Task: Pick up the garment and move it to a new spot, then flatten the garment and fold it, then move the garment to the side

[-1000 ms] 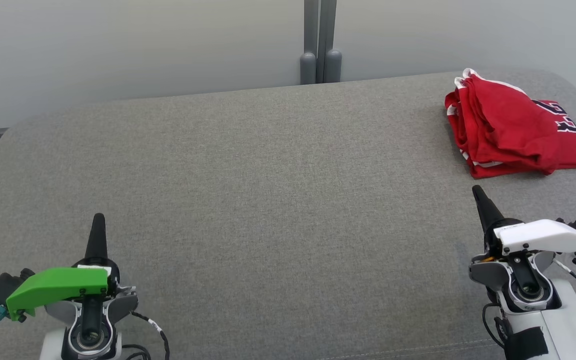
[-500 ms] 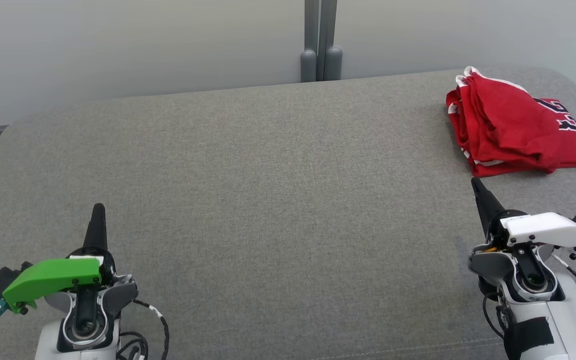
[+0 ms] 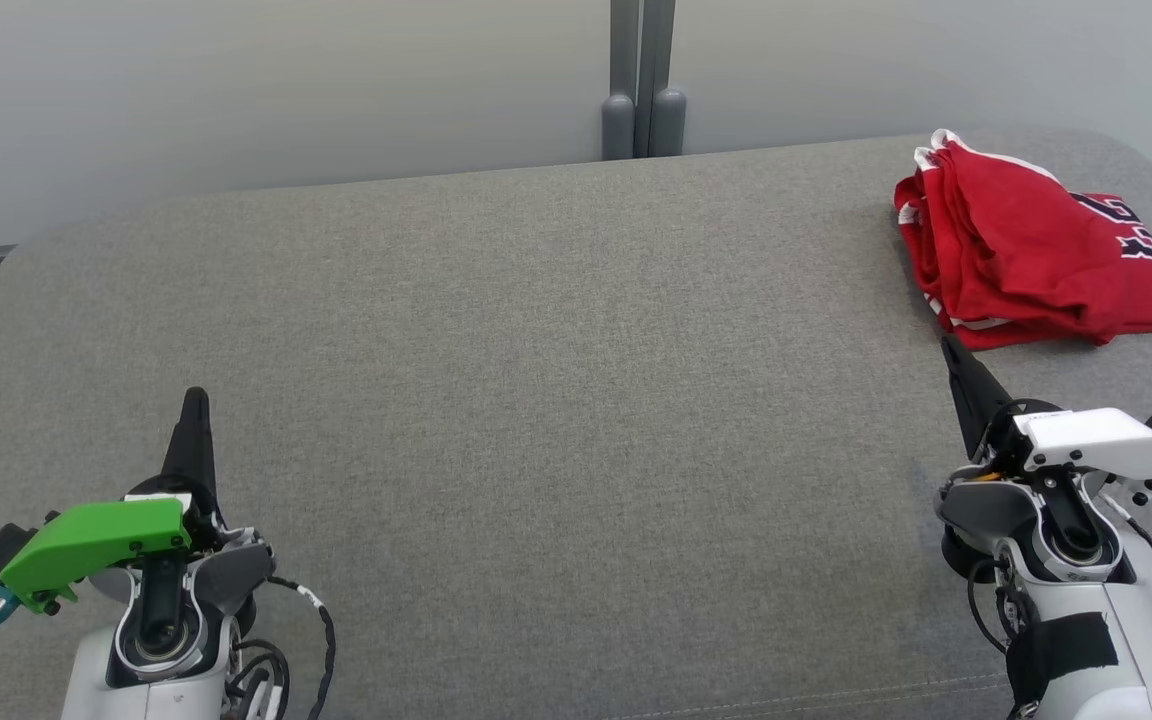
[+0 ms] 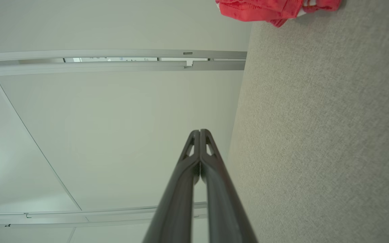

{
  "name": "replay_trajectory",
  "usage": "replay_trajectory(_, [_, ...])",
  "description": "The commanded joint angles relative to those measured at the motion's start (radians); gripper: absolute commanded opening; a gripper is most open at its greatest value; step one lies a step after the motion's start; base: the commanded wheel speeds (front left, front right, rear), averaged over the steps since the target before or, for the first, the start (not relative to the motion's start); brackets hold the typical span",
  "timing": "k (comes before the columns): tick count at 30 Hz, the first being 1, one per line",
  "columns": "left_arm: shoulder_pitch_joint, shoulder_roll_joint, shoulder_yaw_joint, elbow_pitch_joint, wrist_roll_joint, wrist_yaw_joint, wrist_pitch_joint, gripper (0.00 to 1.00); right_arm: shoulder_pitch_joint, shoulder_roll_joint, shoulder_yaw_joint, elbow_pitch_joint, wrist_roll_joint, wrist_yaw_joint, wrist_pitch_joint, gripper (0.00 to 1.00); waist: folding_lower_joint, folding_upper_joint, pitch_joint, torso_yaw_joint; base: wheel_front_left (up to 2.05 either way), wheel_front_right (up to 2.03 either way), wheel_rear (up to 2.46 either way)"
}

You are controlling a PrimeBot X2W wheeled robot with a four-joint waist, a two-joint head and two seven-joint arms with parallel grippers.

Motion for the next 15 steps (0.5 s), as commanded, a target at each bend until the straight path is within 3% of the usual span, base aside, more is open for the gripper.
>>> replay_trajectory(1, [-0.023, 0.006, 0.003, 0.005, -0.018, -0.006, 0.007, 0.00, -0.012, -0.006, -0.005, 0.005, 0.018, 0.001, 0.008, 0.00, 0.0000, 0.0000, 0.000, 0.000, 0.00, 0.00, 0.00])
replay_trajectory(15, [-0.029, 0.007, 0.004, 0.011, -0.053, -0.007, 0.013, 0.00, -0.021, -0.006, -0.007, 0.012, 0.048, 0.000, 0.017, 0.00, 0.0000, 0.0000, 0.003, 0.001, 0.00, 0.00, 0.00])
